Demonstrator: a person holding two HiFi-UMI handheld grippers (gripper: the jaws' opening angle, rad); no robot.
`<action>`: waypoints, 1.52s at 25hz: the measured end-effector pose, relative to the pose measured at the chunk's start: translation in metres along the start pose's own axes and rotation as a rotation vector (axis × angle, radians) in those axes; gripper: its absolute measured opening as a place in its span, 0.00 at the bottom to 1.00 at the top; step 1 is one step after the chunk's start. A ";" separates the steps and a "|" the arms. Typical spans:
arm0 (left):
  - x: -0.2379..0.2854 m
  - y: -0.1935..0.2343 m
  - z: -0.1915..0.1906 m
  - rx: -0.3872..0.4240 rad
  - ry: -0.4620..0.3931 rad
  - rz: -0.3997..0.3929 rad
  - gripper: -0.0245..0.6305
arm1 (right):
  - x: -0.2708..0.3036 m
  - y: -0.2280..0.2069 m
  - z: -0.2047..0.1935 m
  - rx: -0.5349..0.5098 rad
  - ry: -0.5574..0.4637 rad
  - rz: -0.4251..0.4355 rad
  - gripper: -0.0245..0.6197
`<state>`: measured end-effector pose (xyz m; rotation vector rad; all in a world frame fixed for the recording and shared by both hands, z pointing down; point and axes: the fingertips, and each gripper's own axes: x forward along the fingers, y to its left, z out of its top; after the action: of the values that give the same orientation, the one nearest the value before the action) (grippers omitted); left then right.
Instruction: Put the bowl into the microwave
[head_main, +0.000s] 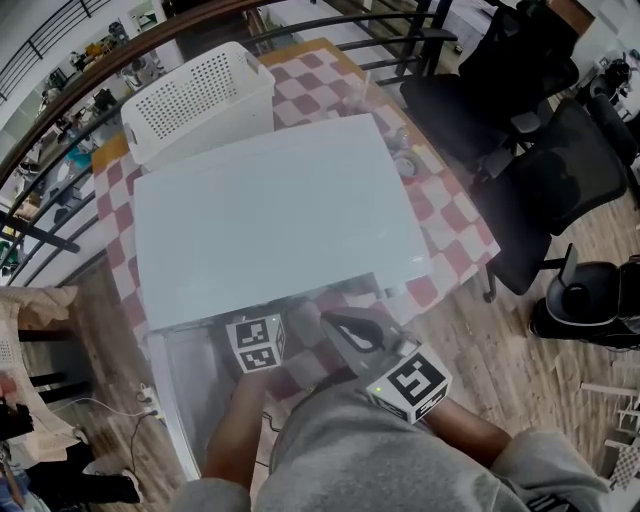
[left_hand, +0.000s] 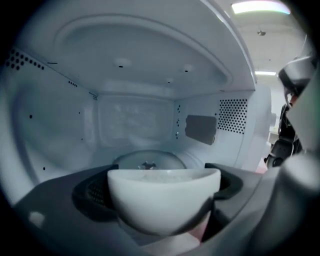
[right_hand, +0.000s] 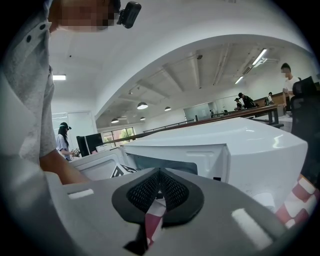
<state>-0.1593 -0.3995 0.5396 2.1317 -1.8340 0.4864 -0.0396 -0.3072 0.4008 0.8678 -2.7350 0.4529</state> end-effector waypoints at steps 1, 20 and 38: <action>0.002 0.001 0.001 0.007 -0.002 0.004 0.85 | 0.000 0.000 0.000 0.001 0.001 0.000 0.03; 0.004 0.000 -0.020 0.079 0.129 0.016 0.85 | -0.005 0.009 0.006 -0.007 -0.019 0.006 0.03; -0.010 -0.003 -0.014 0.084 0.105 -0.011 0.85 | -0.017 0.014 0.003 -0.006 -0.036 -0.018 0.03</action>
<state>-0.1582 -0.3844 0.5481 2.1257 -1.7728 0.6702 -0.0342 -0.2887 0.3898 0.9061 -2.7574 0.4291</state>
